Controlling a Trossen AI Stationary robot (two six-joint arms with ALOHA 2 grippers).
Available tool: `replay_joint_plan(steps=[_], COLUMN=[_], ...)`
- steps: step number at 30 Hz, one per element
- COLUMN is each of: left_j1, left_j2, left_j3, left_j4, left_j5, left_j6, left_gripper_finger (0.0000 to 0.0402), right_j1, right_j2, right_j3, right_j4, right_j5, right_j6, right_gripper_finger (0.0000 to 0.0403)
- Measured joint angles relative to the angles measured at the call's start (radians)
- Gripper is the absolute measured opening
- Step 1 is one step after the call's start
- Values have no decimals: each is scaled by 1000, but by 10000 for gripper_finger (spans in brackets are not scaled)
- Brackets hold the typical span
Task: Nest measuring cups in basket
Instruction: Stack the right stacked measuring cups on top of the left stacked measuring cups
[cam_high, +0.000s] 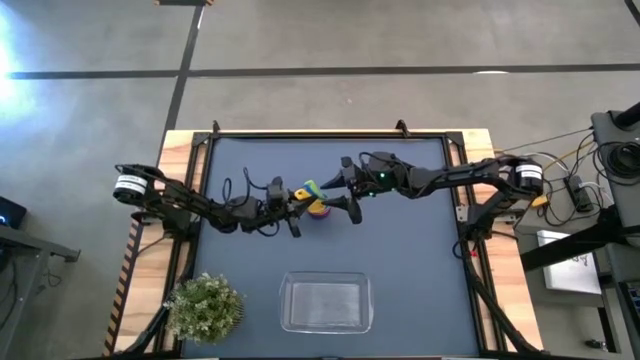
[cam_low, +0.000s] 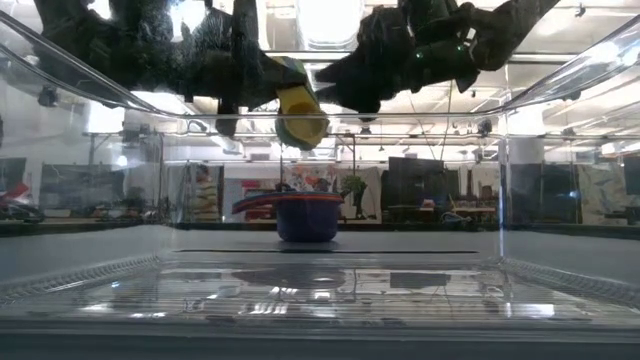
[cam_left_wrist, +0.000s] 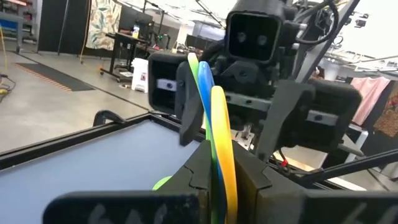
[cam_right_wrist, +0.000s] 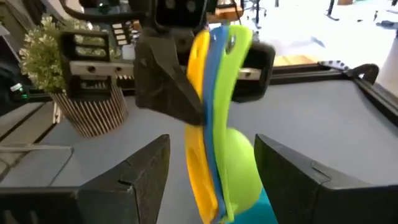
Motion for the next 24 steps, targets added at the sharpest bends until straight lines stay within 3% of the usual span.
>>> replay_joint_plan(steps=[14,18,24], left_j1=[0,2,5], left_j2=[5,15,22], left_j3=[93,102,100], left_j4=[-45,-46,-48], left_j5=[31,34,51], left_j6=[78,70,80], left_gripper_finger=[7,7,13], right_j1=[-1,-1,0], right_j2=[11,11,11], right_j3=[3,2,3], right_j4=[19,16,25], right_j5=[-32,-48,-103], right_j6=[34,9,3], right_gripper_finger=[213,162,34])
